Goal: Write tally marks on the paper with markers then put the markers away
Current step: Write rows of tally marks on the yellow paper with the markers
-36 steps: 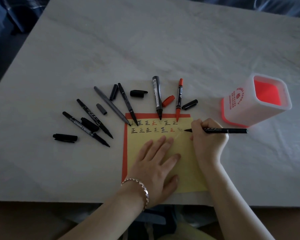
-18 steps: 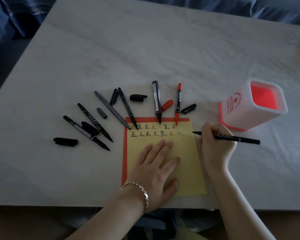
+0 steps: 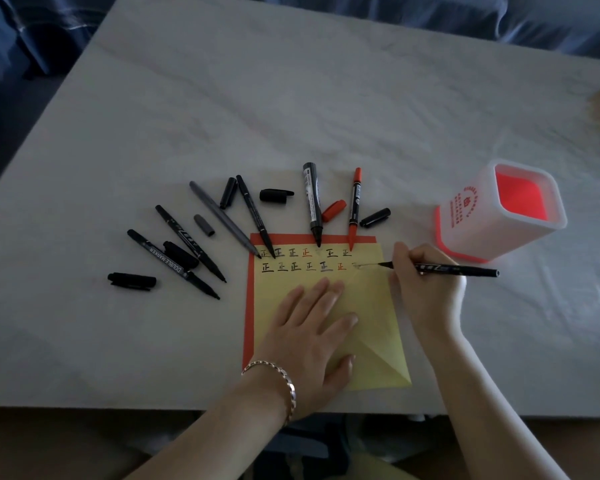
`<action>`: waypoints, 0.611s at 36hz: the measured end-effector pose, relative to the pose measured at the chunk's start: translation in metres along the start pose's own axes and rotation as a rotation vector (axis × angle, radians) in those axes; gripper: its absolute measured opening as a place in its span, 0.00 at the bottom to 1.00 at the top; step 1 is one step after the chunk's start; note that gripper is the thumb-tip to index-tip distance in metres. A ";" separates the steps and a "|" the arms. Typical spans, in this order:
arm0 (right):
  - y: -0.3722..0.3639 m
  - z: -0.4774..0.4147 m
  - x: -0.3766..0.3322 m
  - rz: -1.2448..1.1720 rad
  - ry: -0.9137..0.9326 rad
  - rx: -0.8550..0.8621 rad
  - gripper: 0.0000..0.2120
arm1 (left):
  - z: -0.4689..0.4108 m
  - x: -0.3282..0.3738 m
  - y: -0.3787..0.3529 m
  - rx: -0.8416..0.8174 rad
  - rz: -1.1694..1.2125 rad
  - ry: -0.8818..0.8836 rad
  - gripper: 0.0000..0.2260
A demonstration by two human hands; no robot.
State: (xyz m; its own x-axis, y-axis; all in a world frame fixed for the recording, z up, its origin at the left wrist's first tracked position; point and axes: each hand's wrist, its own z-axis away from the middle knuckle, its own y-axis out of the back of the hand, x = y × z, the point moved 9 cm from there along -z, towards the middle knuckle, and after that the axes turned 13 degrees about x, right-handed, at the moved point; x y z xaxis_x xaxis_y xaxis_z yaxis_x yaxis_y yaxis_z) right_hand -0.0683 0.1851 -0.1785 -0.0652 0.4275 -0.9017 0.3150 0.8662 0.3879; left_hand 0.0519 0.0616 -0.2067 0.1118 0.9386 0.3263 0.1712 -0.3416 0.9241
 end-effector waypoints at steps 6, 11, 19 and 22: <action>-0.007 0.010 -0.003 0.022 0.015 -0.058 0.15 | 0.000 0.000 0.001 -0.027 -0.001 0.021 0.20; 0.006 -0.002 0.003 0.048 -0.031 0.047 0.15 | 0.000 -0.001 0.000 -0.107 0.018 0.047 0.20; 0.017 -0.009 -0.007 -0.094 -0.112 0.123 0.12 | -0.002 0.008 0.010 -0.235 -0.024 0.062 0.22; 0.018 -0.011 -0.015 -0.167 -0.120 0.055 0.10 | -0.003 0.011 0.009 -0.307 -0.041 0.035 0.22</action>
State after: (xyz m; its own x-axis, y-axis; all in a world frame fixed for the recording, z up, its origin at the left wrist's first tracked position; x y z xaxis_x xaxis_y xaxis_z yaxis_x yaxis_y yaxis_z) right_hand -0.0722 0.1977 -0.1560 -0.0082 0.2425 -0.9701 0.3606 0.9056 0.2233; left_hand 0.0521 0.0693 -0.1945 0.0767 0.9542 0.2893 -0.1294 -0.2782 0.9518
